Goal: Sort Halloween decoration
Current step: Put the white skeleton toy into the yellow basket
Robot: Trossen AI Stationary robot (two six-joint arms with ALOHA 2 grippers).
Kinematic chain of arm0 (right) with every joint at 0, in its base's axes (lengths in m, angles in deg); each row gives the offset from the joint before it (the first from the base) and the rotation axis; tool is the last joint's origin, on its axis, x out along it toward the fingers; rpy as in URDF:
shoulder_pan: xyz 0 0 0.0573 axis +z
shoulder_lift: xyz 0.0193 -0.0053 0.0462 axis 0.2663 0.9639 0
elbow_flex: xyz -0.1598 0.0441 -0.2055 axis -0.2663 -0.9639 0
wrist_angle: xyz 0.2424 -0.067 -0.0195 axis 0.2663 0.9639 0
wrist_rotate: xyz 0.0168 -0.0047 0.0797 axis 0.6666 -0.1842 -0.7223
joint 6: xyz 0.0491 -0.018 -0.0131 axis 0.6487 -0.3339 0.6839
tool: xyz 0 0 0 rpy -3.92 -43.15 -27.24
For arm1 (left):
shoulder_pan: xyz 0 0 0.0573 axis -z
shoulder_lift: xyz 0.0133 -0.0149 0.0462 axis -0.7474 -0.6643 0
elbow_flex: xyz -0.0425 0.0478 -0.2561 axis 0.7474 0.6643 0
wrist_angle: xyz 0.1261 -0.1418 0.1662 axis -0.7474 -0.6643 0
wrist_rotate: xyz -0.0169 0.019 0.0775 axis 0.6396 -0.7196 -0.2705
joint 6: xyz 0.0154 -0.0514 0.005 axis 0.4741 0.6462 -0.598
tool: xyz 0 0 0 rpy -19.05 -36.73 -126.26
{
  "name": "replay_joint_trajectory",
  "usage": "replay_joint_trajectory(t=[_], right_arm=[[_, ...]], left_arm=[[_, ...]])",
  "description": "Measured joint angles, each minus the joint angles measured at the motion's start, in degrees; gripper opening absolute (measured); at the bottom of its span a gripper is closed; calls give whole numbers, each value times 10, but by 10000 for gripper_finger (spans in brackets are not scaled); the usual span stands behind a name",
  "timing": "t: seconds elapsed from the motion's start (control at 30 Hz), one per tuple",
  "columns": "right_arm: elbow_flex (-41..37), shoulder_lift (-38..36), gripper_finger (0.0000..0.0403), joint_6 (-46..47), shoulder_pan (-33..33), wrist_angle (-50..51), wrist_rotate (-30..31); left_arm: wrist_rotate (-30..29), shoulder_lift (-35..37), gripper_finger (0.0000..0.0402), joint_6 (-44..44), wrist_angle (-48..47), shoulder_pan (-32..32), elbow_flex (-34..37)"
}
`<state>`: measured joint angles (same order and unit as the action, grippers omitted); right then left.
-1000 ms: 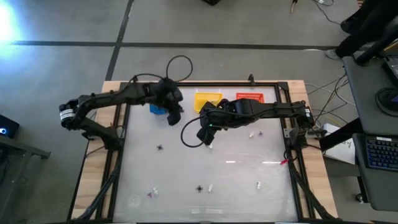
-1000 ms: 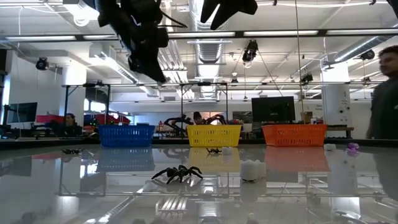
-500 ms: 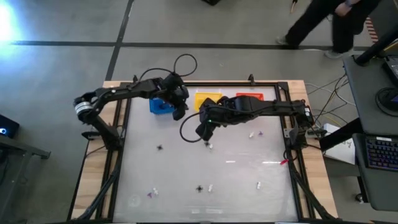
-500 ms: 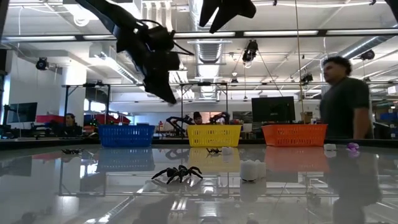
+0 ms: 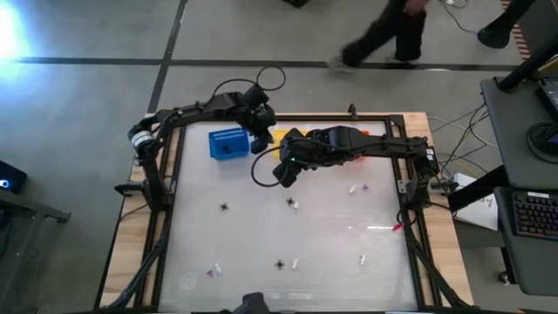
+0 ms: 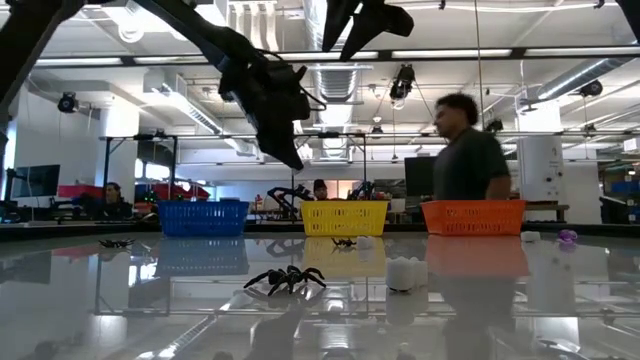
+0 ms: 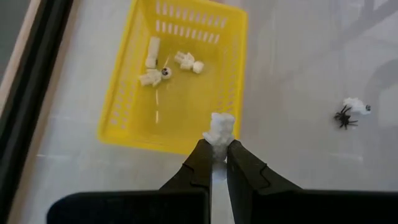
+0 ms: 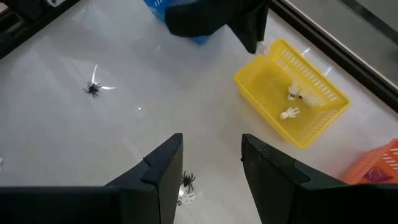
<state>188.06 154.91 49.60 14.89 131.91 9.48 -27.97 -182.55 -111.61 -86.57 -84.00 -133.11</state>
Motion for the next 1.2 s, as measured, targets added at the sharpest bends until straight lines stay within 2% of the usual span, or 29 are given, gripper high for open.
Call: replay_joint_trajectory(t=[0.2, 0.67, 1.2], right_arm=[[0, 0, 155, 0, 0, 0, 0], [0, 0, 155, 37, -8, -2, 0], [0, 0, 155, 27, -8, -4, 0]], left_arm=[[39, -20, 1, -17, 0, -11, -5], [56, -68, 10, -6, 27, -11, -36], [59, -70, 130, 3, -1, -11, -58]])
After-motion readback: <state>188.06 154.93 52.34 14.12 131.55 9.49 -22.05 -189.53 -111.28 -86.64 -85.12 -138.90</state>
